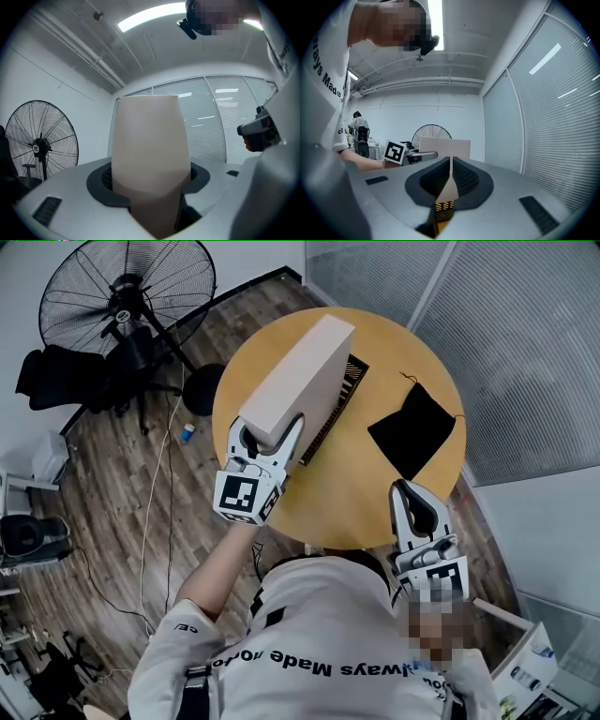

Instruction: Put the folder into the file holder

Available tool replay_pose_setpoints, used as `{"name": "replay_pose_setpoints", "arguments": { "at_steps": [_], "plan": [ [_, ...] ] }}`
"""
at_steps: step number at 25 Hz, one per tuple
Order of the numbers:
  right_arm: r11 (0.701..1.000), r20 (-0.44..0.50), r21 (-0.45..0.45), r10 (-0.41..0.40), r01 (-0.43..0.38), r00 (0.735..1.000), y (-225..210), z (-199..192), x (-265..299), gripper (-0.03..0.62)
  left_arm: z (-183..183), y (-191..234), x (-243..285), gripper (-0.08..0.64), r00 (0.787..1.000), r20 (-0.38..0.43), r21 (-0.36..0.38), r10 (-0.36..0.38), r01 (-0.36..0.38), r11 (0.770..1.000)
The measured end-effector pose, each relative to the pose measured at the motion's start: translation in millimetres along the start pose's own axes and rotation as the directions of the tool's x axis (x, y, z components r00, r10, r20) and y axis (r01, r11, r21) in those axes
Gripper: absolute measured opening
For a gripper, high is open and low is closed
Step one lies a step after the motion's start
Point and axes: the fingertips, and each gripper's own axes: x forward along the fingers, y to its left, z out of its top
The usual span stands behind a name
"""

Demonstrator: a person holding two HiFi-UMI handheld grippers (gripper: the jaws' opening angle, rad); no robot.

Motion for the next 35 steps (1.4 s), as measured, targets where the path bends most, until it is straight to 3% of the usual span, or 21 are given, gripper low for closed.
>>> {"name": "replay_pose_setpoints", "arguments": {
  "at_steps": [16,35],
  "plan": [
    [1.000,-0.004,-0.001,-0.008,0.008,1.000,1,-3,2,0.041,-22,0,27,0.284,0.999,0.003,0.007,-0.034,0.034,0.999],
    [1.000,-0.013,0.001,-0.018,0.018,1.000,-5,-6,11,0.041,-48,3,48,0.284,1.000,0.018,-0.028,-0.025,0.026,0.999]
  ]
}}
